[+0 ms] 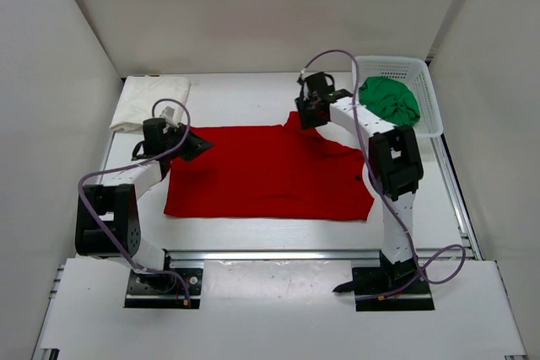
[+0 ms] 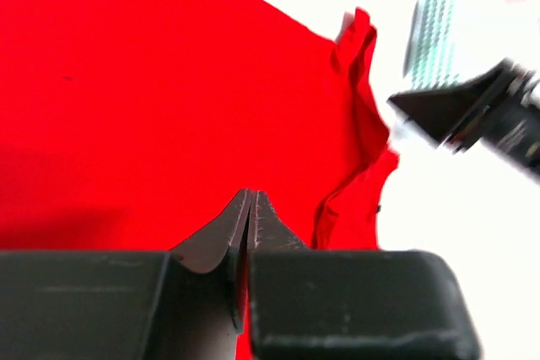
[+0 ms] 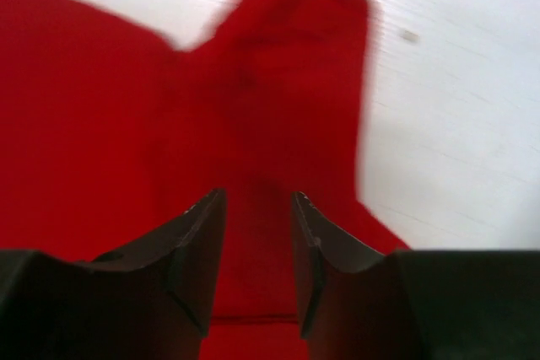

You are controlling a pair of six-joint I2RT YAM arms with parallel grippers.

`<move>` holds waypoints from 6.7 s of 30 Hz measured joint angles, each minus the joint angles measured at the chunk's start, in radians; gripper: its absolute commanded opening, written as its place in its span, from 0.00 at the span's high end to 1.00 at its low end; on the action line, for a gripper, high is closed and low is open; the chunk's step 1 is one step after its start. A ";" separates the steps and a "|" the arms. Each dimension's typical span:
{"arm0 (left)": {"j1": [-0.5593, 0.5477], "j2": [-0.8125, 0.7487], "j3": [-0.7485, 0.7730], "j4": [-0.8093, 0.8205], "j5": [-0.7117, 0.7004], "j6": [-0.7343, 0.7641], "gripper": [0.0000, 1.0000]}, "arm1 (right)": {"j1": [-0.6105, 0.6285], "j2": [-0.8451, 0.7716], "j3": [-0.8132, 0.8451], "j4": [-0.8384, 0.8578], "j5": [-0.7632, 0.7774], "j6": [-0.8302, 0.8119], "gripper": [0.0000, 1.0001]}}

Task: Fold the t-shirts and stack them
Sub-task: Grap the side of the flattened tshirt furthest away from the robot with both arms, then fold the other side of the tshirt into a rectangle

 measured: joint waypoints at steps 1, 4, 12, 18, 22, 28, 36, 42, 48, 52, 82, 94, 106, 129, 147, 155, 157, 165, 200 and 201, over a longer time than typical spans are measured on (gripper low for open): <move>0.028 0.004 -0.024 0.037 0.021 -0.024 0.91 | 0.023 0.003 0.008 -0.001 -0.002 -0.008 0.65; 0.122 0.013 -0.079 0.090 0.054 -0.066 0.97 | 0.081 0.033 0.070 -0.005 -0.002 -0.034 0.65; 0.182 -0.014 -0.040 -0.035 -0.089 0.013 0.99 | 0.090 0.151 0.235 -0.034 0.050 -0.072 0.66; 0.176 0.001 0.071 -0.112 -0.183 0.077 0.99 | 0.084 0.190 0.249 -0.072 0.056 -0.077 0.67; 0.190 0.063 0.142 -0.150 -0.230 0.107 0.86 | 0.085 0.198 0.249 -0.088 0.062 -0.079 0.71; 0.190 0.186 0.233 -0.213 -0.284 0.160 0.63 | 0.079 0.204 0.254 -0.095 0.056 -0.081 0.75; 0.188 0.330 0.394 -0.294 -0.346 0.206 0.53 | 0.051 0.242 0.293 -0.109 0.028 -0.065 0.94; 0.185 0.399 0.461 -0.317 -0.371 0.232 0.52 | 0.044 0.258 0.360 -0.134 0.025 -0.053 1.00; 0.167 0.449 0.502 -0.326 -0.378 0.248 0.49 | 0.025 0.251 0.404 -0.156 0.000 -0.054 1.00; 0.133 0.501 0.578 -0.344 -0.400 0.264 0.49 | -0.008 0.224 0.389 -0.173 -0.022 -0.054 1.00; 0.057 0.681 0.863 -0.579 -0.575 0.318 0.96 | -0.203 0.115 0.352 -0.190 -0.028 -0.047 1.00; 0.057 0.645 0.840 -0.583 -0.564 0.310 1.00 | -0.203 0.077 0.351 -0.244 -0.047 -0.031 1.00; 0.077 0.317 0.550 -0.534 -0.529 0.318 1.00 | -0.255 -0.384 -0.231 -0.187 -0.119 -0.014 1.00; 0.122 0.092 0.218 -0.526 -0.443 0.317 0.99 | -0.227 -0.930 -0.810 -0.084 -0.006 0.052 1.00; 0.166 -0.184 -0.005 -0.389 -0.352 0.208 0.58 | -0.118 -1.018 -0.920 -0.197 -0.033 0.092 0.98; 0.136 -0.084 -0.021 -0.295 -0.328 0.142 0.60 | 0.082 -0.742 -0.808 0.088 -0.090 0.133 0.67; 0.139 -0.059 -0.027 -0.288 -0.322 0.131 0.60 | 0.085 -0.649 -0.790 0.148 -0.097 0.133 0.64; 0.103 -0.032 -0.058 -0.218 -0.316 0.098 0.62 | 0.037 -0.527 -0.785 0.243 -0.106 0.156 0.61; -0.075 0.051 -0.061 0.022 -0.304 -0.040 0.69 | -0.246 -0.800 -0.959 0.398 -0.290 0.355 0.69; -0.071 0.085 -0.051 0.035 -0.299 -0.045 0.68 | -0.279 -0.783 -0.959 0.423 -0.288 0.368 0.67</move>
